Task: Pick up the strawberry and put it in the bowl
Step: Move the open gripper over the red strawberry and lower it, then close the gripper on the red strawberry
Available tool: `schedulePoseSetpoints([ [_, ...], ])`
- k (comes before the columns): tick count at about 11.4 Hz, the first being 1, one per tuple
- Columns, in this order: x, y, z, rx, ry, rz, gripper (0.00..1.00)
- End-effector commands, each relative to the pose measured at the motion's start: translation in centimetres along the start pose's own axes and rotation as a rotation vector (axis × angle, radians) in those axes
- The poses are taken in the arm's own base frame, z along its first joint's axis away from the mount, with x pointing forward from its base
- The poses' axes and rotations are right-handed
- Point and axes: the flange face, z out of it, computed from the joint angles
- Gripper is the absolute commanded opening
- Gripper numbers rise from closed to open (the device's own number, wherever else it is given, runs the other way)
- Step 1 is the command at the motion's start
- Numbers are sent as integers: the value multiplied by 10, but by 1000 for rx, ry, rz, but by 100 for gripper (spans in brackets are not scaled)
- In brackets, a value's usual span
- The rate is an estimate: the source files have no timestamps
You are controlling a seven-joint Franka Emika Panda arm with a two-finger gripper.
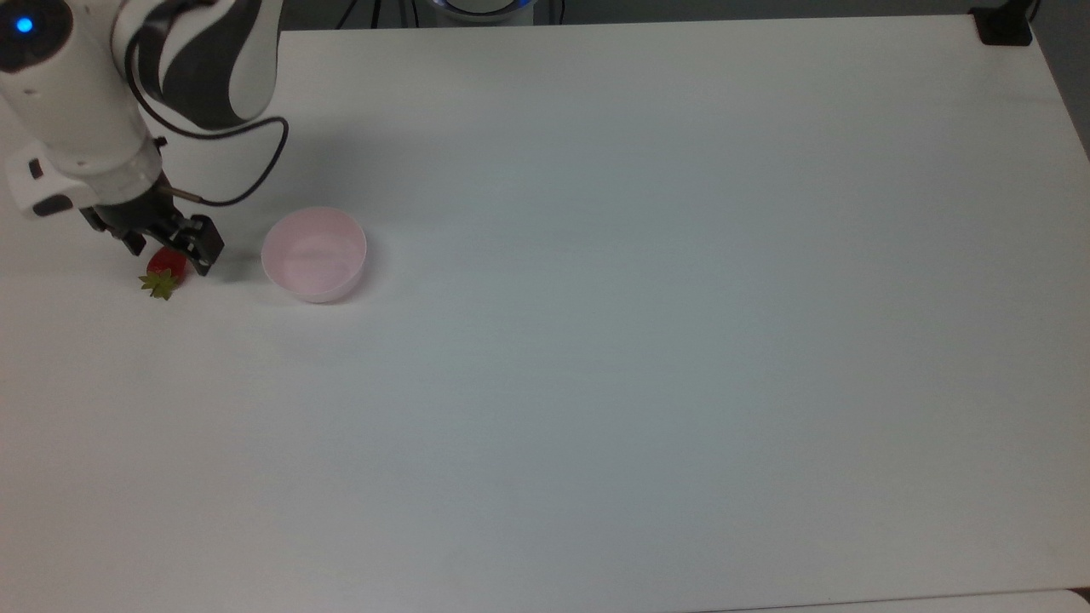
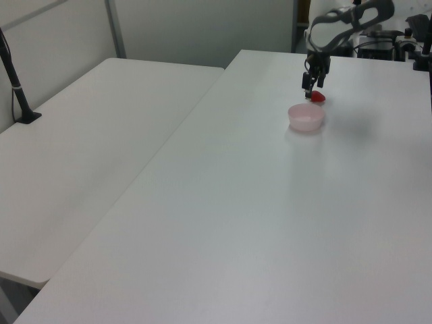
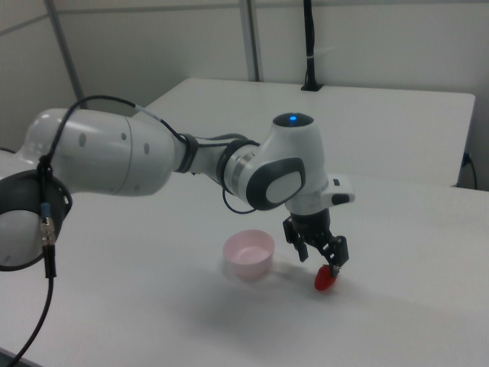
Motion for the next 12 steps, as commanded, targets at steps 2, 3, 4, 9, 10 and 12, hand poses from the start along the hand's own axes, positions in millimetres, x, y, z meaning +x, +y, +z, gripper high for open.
schedulePoseSetpoints([
  [2,10,-7,23,-3,43,-23,68],
  [3,11,-7,22,-3,46,-23,54],
  [4,12,-6,14,-4,55,-23,41],
  [9,0,-31,-59,24,11,-63,42],
  [10,-2,-35,-56,20,-12,-73,67],
  [12,-3,-27,-47,8,-29,-80,70],
])
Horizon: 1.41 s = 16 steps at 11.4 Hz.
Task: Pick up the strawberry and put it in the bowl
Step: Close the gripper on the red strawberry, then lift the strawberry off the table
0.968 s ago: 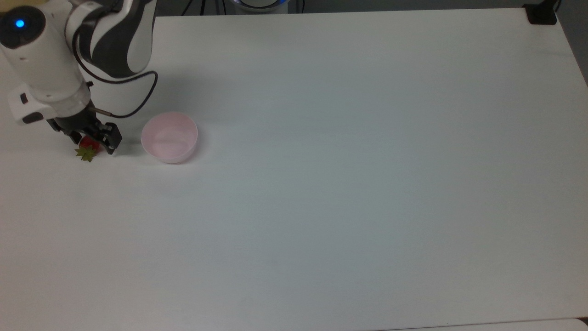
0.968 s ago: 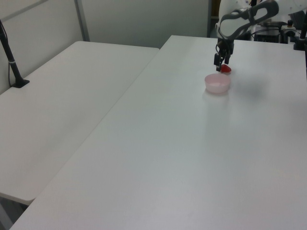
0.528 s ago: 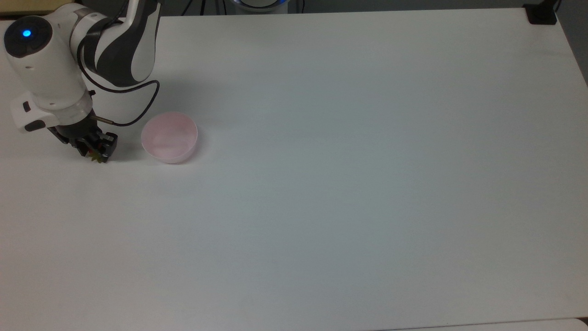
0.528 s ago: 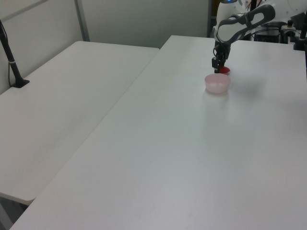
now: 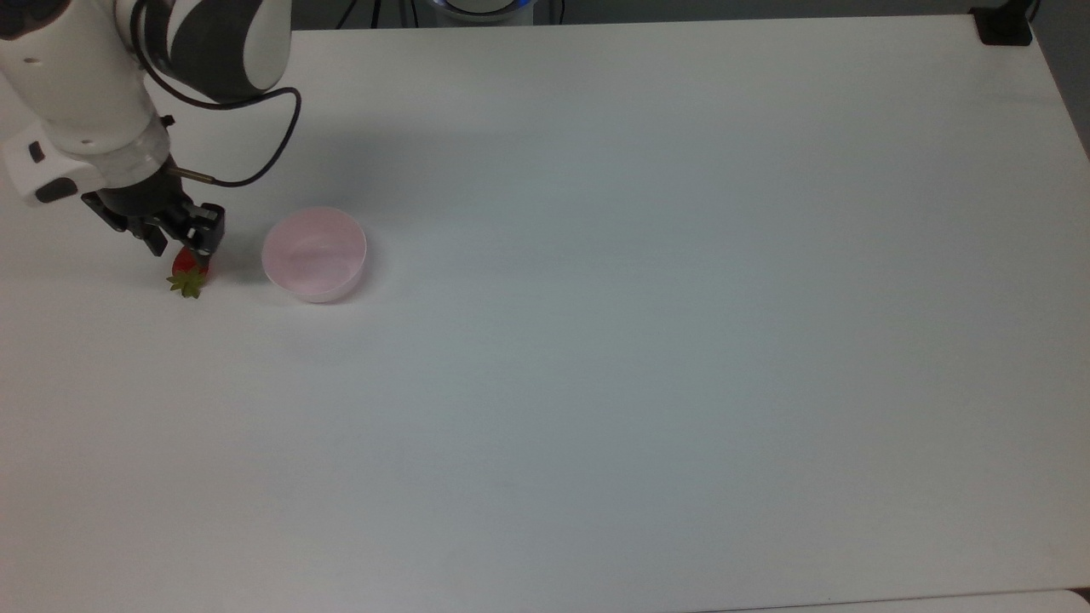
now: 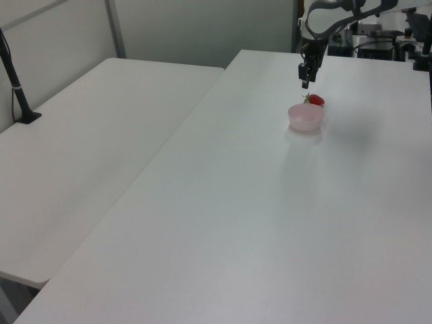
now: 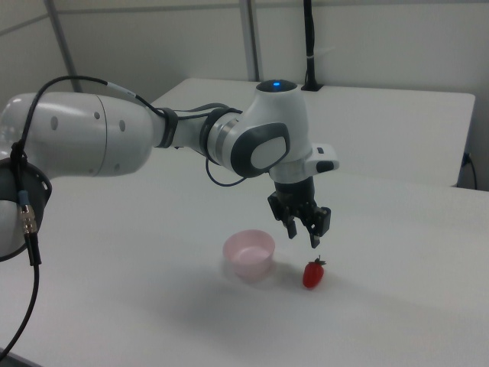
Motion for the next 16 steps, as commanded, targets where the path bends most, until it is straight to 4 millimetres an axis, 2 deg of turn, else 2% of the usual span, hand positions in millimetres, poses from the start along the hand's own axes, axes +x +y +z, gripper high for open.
schedulePoseSetpoints([
  [1,-10,8,17,-19,-45,-43,72],
  [2,-11,9,27,-26,-64,-97,72],
  [3,-14,22,29,-26,-66,-138,72],
  [4,-16,27,34,-21,-75,-177,72],
  [6,-17,26,58,-17,-102,-190,72],
  [7,-15,22,67,-18,-106,-196,67],
  [9,-8,20,72,-29,-43,-186,66],
  [10,-8,19,75,-27,-45,-182,58],
  [12,-7,20,62,-27,-32,-179,37],
  [15,-18,14,9,-1,-75,-176,35],
  [16,-18,-8,-5,11,-85,-189,35],
])
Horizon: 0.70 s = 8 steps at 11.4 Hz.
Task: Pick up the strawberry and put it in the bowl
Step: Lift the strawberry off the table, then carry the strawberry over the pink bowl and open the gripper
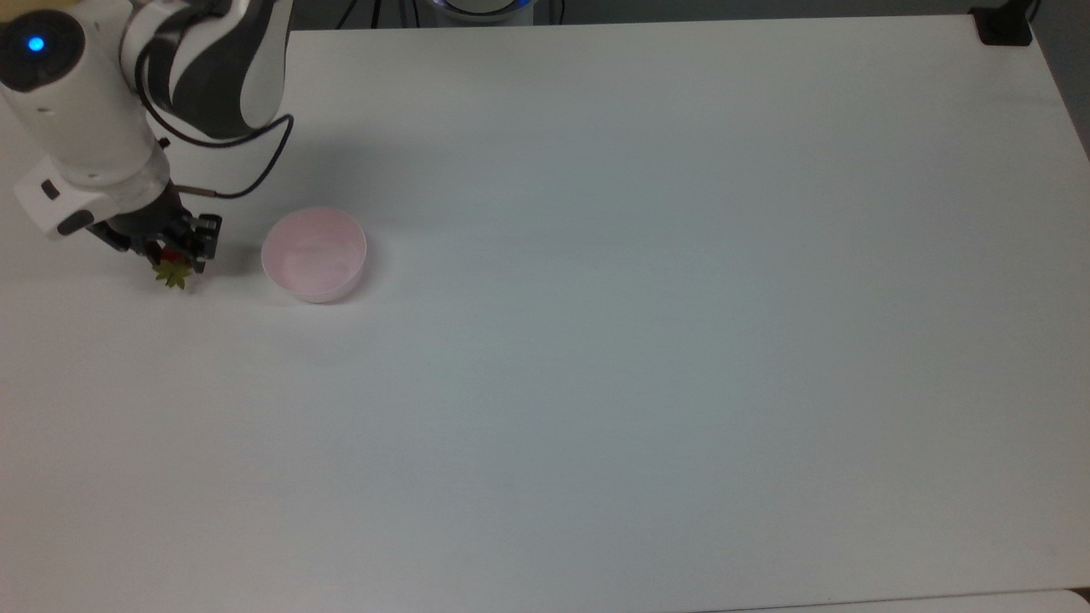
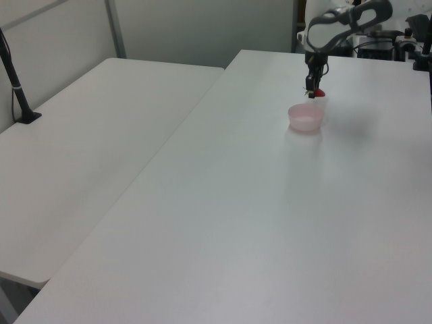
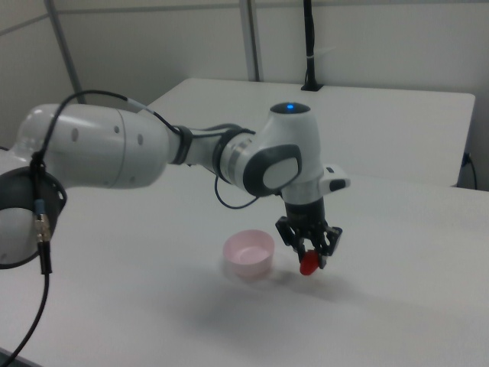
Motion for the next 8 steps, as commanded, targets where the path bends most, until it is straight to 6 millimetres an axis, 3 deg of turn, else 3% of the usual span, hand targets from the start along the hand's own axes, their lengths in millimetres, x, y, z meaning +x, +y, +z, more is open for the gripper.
schedulePoseSetpoints([
  [1,-5,-56,-54,43,-47,-12,35],
  [2,2,-81,-59,43,-48,1,35],
  [4,6,-114,-57,39,-68,10,39],
  [6,7,-130,-53,38,-81,-2,68],
  [7,4,-132,-62,40,-92,-5,100],
  [8,-1,-135,-82,45,-94,-8,100],
])
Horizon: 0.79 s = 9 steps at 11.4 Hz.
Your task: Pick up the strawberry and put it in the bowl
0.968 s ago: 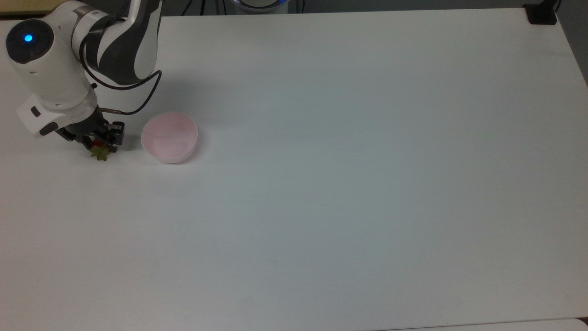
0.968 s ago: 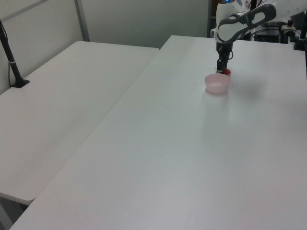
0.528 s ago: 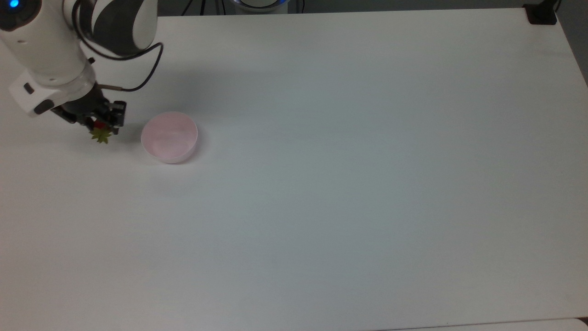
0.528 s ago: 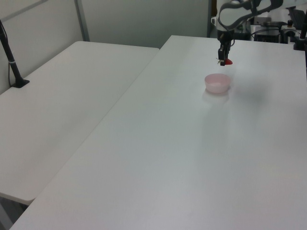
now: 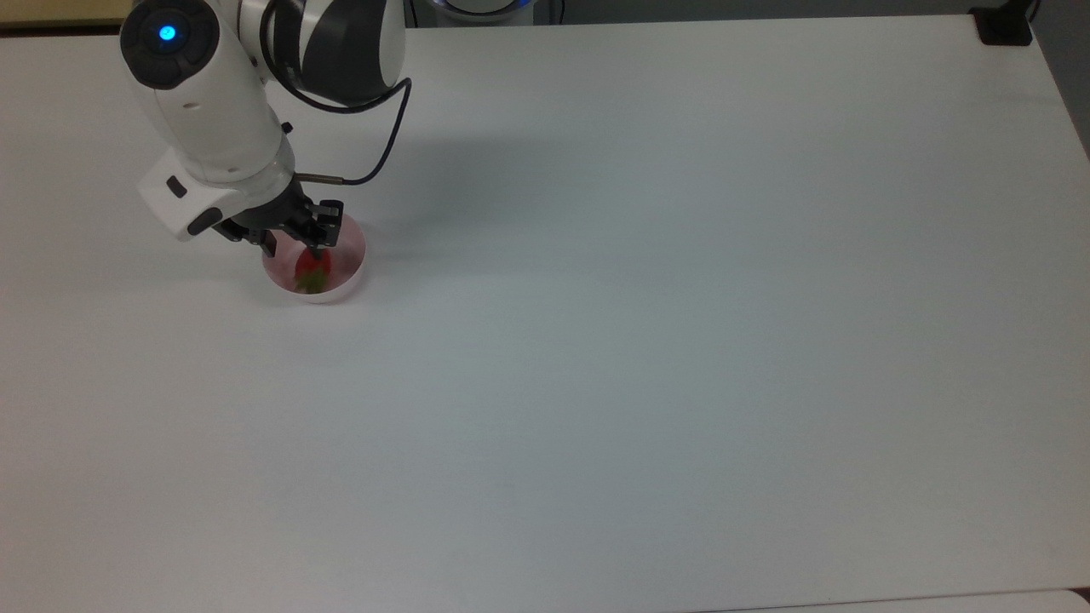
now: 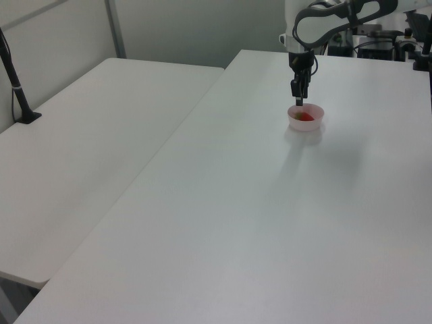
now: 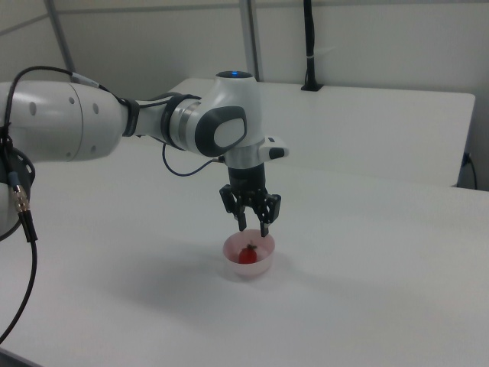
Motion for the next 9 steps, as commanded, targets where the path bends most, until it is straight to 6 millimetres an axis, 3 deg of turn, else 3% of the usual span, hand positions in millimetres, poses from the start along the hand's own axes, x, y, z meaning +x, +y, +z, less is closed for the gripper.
schedulePoseSetpoints([
  [1,-24,-22,-52,3,-24,-15,100],
  [3,-40,-63,-102,2,-12,-29,100],
  [6,-69,-115,-169,-11,39,83,100],
  [9,-105,-136,-207,-32,7,83,100],
])
